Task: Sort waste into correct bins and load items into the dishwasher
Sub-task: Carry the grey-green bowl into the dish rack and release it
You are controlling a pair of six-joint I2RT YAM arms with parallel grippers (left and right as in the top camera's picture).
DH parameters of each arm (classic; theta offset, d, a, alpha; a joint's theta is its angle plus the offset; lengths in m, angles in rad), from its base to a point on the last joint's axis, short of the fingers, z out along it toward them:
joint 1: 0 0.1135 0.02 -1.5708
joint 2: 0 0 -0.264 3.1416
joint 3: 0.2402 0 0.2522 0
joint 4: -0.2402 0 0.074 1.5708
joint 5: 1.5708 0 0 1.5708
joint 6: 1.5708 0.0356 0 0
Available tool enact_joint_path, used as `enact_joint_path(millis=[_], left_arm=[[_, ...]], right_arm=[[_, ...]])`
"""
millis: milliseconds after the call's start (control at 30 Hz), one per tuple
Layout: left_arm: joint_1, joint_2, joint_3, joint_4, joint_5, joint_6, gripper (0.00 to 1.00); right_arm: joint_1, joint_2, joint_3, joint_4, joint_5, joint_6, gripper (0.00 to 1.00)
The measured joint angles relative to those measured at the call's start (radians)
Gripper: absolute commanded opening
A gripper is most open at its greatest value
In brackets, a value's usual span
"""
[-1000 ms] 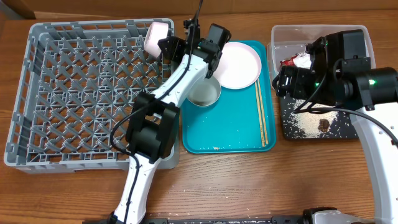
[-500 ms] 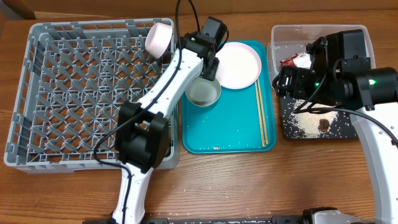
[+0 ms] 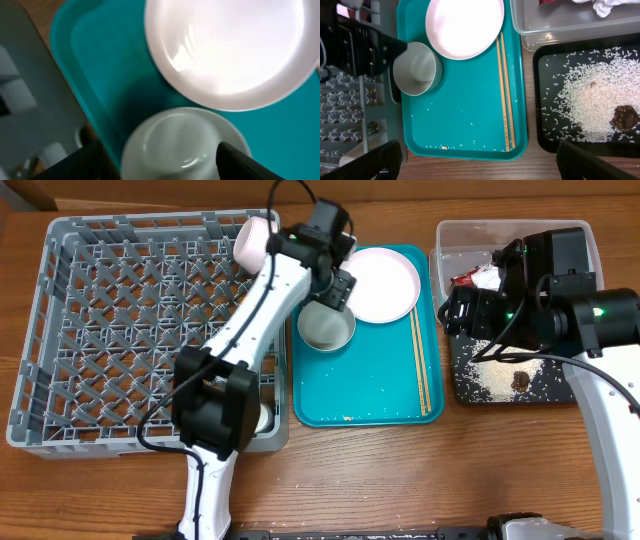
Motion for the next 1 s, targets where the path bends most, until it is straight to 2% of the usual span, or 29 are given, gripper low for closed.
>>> enact_joint_path(millis=[200,533,600,667,867,1000], left_arm=[[0.063,0.067,0.000,-0.006,0.026,0.040,0.62],[0.051,0.125,0.000,-0.044,0.074,0.064,0.37],[0.051,0.125,0.000,-0.058,0.074,0.064,0.28],[0.051,0.125,0.000,-0.069,0.074,0.064,0.06],[0.051,0.125,0.004,-0.093,0.089,0.059,0.04],[0.051,0.125,0.063,-0.202,0.091,0.033,0.04]], right_arm=[[0.000,0.000,0.000,0.000,0.000,0.000,1.00],[0.000,0.000,0.000,0.000,0.000,0.000,1.00],[0.000,0.000,0.000,0.000,0.000,0.000,1.00],[0.000,0.000,0.000,0.000,0.000,-0.001,1.00],[0.000,0.000,0.000,0.000,0.000,0.000,1.00],[0.000,0.000,0.000,-0.001,0.000,0.000,1.00]])
